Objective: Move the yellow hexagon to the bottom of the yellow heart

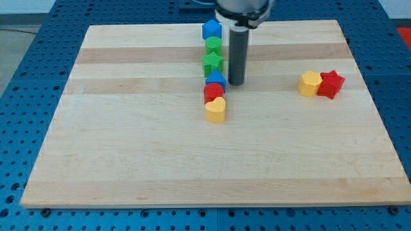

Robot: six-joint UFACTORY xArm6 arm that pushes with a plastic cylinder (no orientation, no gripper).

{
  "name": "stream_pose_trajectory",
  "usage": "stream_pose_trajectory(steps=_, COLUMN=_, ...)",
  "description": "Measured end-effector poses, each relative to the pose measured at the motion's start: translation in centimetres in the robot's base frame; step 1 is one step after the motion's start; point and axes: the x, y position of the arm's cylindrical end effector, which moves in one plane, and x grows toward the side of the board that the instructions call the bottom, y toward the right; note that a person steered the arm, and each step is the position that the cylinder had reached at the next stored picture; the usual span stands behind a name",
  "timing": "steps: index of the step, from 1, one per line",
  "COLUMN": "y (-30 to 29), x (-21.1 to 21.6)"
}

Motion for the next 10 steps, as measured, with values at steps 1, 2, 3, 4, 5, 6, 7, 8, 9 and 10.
stream_pose_trajectory(steps=1, y=4.4, x=-2.1)
stream_pose_trajectory(steps=2, y=9.2, x=-2.9)
stream_pose_trajectory(steps=3, y=11.2, x=-1.6)
stream_pose_trajectory(steps=4, y=11.1, x=0.5)
stream_pose_trajectory(steps=5, y=12.4, x=1.0)
stream_pose_trajectory(steps=6, y=16.5, x=0.6)
stream_pose_trajectory(steps=7, y=17.3, x=1.7)
stream_pose_trajectory(steps=8, y=15.0, x=3.1)
stream_pose_trajectory(steps=9, y=10.1, x=3.6)
stream_pose_trajectory(steps=10, y=7.6, x=5.5)
